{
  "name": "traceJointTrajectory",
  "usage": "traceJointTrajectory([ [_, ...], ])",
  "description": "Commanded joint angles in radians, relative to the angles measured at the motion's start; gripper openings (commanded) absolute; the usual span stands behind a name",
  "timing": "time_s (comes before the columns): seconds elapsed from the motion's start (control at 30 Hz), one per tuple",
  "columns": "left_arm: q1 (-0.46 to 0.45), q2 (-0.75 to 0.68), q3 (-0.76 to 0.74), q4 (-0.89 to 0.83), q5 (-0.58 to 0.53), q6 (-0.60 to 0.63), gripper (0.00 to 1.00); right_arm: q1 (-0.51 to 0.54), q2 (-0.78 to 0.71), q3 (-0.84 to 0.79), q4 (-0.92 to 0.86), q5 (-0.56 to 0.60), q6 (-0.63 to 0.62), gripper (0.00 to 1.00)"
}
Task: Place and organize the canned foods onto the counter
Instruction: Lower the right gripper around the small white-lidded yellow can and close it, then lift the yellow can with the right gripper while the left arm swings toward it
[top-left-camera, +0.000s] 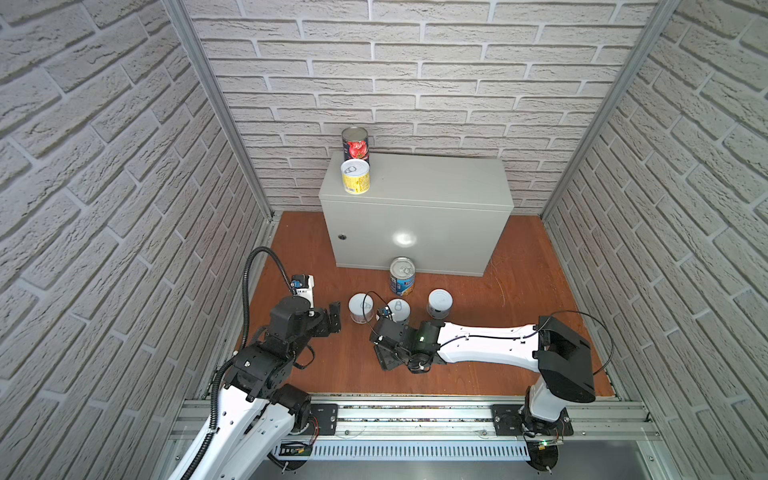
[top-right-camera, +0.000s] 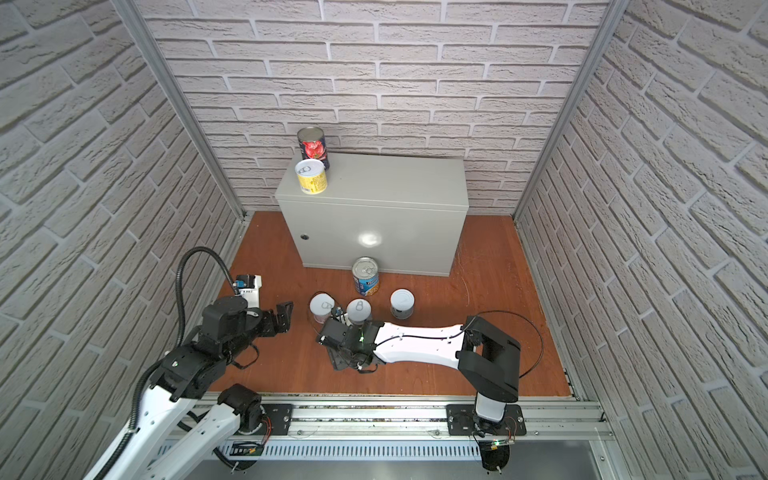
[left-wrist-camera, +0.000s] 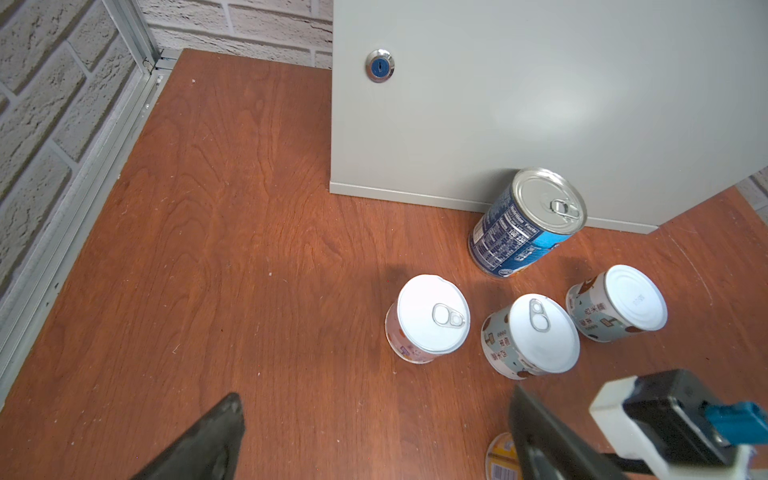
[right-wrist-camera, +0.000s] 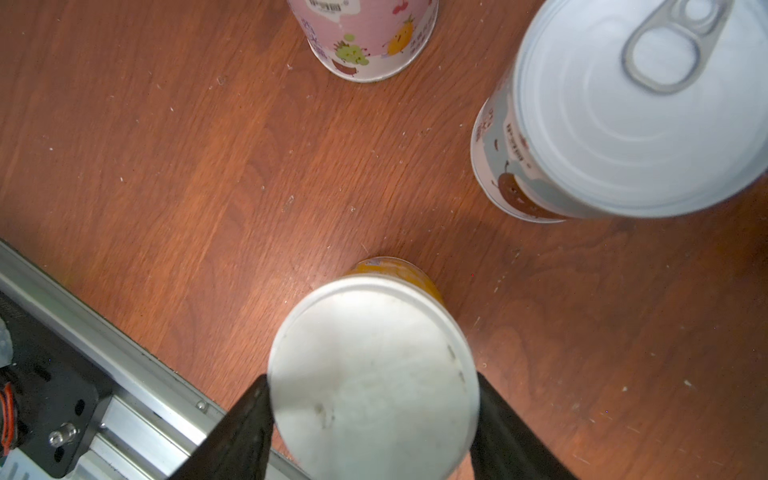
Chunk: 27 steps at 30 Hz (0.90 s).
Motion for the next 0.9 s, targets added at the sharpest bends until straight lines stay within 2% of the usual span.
traceJointTrajectory([
  [0.0,0.000,-0.011,-0.015,0.014,-0.014,-0.016,0.98,0.003,0.021,0.010,-0.061,0.085,0.023,0.67],
  [0.37,0.022,0.032,-0.013,0.042,0.059,-0.016,0.98,-0.001,-0.046,-0.042,-0.101,0.190,0.099,0.65],
  [0.87,0.109,-0.025,-0.046,0.108,0.229,-0.050,0.98,-0.052,-0.129,-0.076,-0.196,0.302,0.129,0.65],
])
